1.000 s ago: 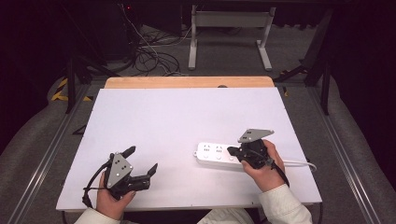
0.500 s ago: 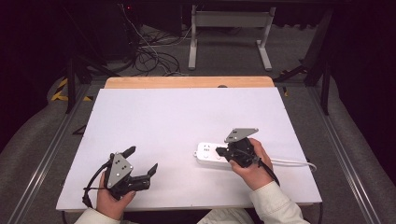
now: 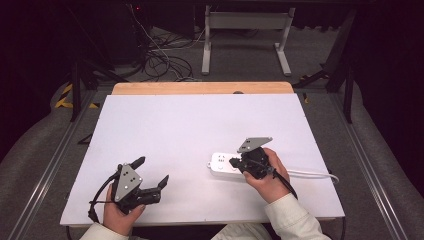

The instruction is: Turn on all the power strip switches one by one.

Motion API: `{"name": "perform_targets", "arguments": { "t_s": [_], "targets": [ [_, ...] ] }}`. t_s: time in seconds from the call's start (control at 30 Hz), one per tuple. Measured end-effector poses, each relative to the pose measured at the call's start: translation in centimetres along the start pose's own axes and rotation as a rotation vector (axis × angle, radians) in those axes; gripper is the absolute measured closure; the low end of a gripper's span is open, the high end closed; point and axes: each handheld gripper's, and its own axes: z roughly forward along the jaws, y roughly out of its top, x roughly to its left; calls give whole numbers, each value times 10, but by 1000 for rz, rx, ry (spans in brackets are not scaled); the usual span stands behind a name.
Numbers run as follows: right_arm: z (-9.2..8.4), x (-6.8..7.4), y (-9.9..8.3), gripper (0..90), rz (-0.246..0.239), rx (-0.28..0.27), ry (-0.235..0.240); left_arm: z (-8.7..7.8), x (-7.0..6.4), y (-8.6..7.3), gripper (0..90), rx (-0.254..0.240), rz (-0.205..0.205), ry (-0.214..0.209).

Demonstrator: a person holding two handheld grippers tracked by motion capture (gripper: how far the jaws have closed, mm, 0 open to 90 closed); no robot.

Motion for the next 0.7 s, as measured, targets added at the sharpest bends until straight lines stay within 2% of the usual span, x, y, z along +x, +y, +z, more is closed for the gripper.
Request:
{"name": "perform_targets", "arguments": {
  "t_s": [0.2,0.7],
  "targets": [
    [8,-1,-2,900,7,42,-27,0,0,0,116,-1,0,0],
    [16,-1,-5,900,5,90,-25,0,0,0,116,0,2,-1]
  ]
}}
